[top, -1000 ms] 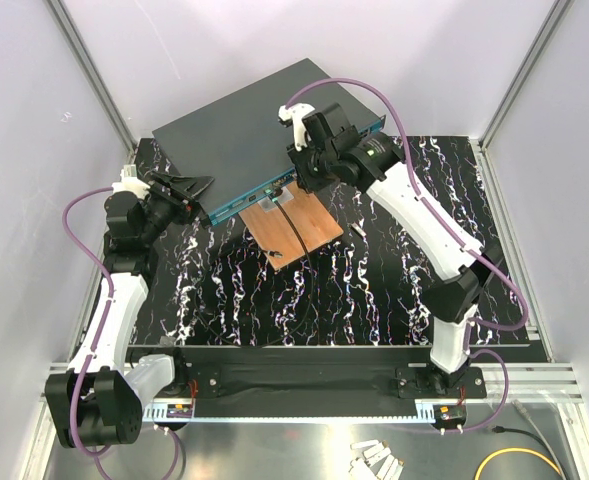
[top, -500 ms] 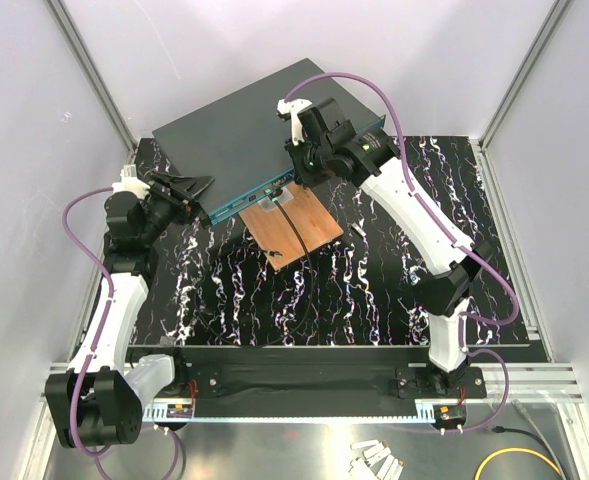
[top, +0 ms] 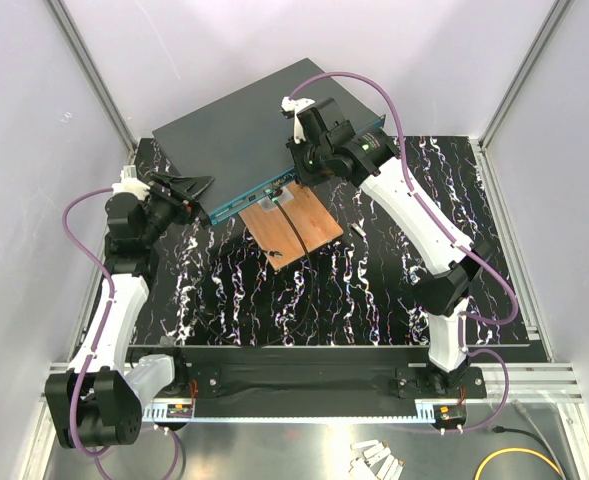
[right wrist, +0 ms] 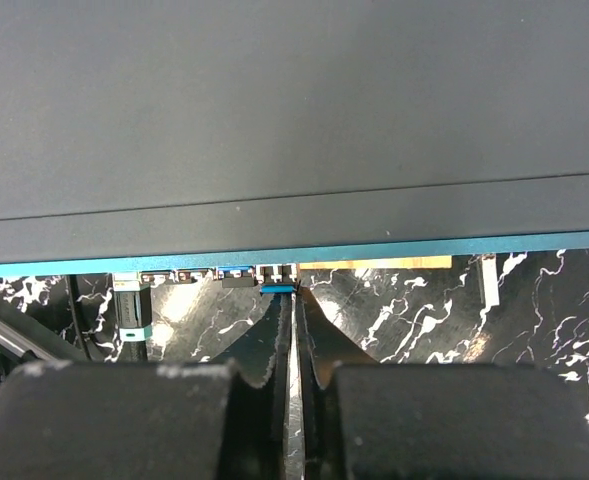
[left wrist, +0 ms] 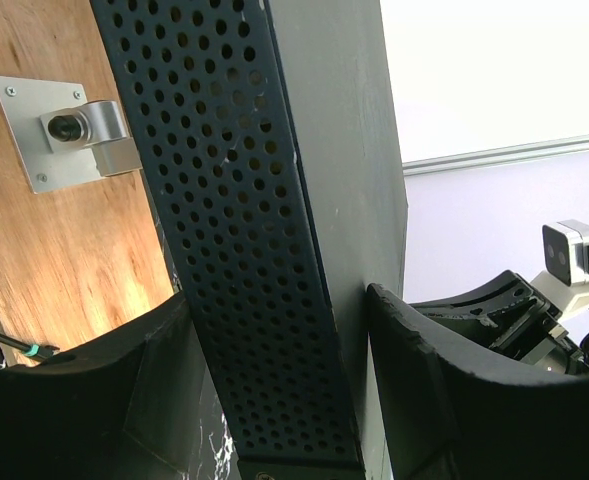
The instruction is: Insert the plug into the switch port
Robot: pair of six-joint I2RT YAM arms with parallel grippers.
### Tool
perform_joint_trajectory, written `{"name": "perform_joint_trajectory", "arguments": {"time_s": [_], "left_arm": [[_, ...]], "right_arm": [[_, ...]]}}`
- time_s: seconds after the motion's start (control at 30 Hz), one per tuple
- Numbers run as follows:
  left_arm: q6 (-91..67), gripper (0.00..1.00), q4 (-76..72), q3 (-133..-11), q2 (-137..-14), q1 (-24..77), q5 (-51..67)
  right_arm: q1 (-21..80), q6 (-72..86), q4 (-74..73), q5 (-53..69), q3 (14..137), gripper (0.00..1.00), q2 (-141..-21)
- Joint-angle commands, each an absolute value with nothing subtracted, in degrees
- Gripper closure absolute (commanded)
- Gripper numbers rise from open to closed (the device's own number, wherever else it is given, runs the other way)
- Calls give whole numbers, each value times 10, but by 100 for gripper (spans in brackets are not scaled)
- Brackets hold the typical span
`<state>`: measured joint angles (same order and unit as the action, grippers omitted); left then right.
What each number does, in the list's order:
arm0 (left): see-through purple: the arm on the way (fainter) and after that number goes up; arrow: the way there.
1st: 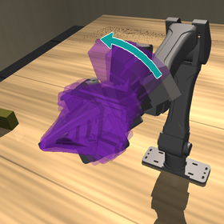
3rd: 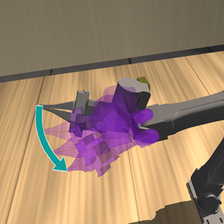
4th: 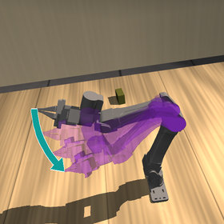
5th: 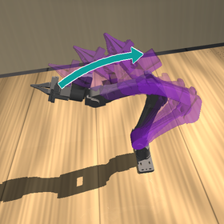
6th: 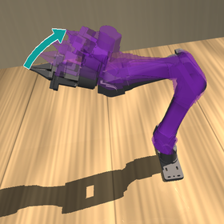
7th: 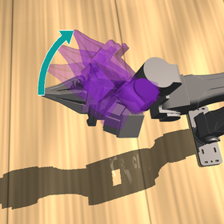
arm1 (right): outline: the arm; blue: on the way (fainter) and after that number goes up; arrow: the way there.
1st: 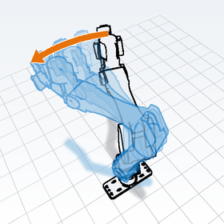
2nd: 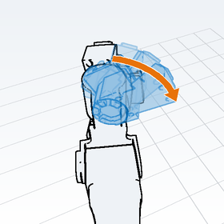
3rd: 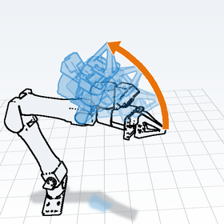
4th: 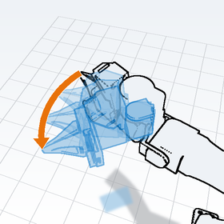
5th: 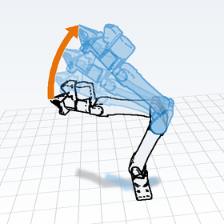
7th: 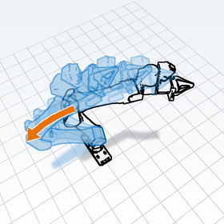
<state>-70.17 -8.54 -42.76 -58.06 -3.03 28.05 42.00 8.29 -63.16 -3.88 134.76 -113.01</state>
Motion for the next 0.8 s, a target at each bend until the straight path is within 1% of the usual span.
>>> {"name": "perform_joint_trajectory", "arguments": {"time_s": [0.0,0.2,0.4,0.77], "left_arm": [[-666,62,-83,-417,-585,11,340],[-666,63,-82,-414,-587,15,341],[-663,63,-78,-412,-590,15,339],[-662,64,-78,-404,-586,18,338]], "right_arm": [[419,111,-500,-61,1372,94,-1152],[419,130,-475,-60,1372,94,-1156],[418,148,-450,-90,1373,95,-1159],[417,139,-415,-105,1382,96,-1175]]}}
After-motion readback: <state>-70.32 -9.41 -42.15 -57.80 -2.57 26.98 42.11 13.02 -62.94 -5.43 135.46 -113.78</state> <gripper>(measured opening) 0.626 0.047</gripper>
